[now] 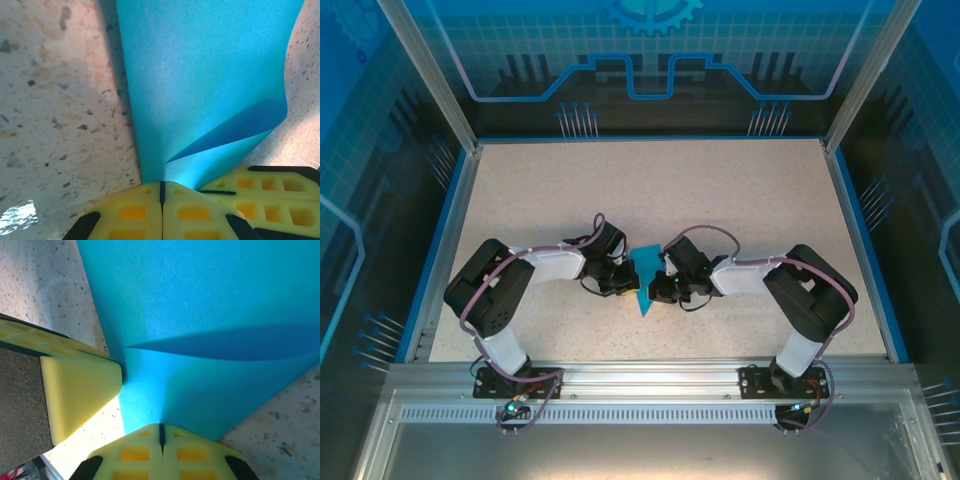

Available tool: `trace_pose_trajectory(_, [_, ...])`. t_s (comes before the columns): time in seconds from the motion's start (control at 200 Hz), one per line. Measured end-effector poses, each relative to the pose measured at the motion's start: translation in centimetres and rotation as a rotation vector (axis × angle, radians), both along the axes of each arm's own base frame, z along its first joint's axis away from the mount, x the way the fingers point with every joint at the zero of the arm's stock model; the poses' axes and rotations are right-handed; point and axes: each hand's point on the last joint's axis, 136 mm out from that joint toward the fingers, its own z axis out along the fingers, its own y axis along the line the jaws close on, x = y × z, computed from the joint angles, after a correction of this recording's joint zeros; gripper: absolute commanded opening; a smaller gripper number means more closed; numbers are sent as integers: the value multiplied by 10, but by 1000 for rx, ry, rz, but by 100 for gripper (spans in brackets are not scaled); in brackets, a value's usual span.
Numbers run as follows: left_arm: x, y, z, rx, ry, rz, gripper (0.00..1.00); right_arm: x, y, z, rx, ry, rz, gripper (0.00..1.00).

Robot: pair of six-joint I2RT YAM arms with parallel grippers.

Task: Fold a paper plane with a square sheet of paper (pick it up from the middle)

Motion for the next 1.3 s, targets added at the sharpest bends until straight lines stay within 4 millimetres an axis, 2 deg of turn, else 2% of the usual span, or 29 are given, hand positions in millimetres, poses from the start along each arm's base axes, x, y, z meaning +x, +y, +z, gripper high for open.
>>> trace_pose_trajectory(0.245, [1, 0, 0, 4, -2, 1, 4, 6, -2, 6, 29, 6, -17, 1])
trace_pose_trajectory(0.415, [1, 0, 0, 4, -2, 1, 3, 25, -9, 20, 45, -37, -45, 1])
trace_pose_trajectory(0.55, [1, 0, 0, 4, -2, 1, 3, 32, -16, 18, 38, -37, -66, 1])
trace_pose_trajectory(0.74, [1, 1, 0, 5, 0, 2, 3, 32, -24, 0, -6, 3, -79, 0])
trace_pose_trajectory(0.955, [1, 1, 0, 7, -1, 2, 4, 37, -23, 6, -16, -6, -75, 1])
trace_pose_trajectory(1.155, [1, 1, 0, 7, -1, 2, 3, 44, -25, 24, 3, -53, -74, 1])
trace_pose_trajectory(1.3, [1, 1, 0, 8, -2, 2, 4, 52, -30, 22, -7, -58, -92, 1])
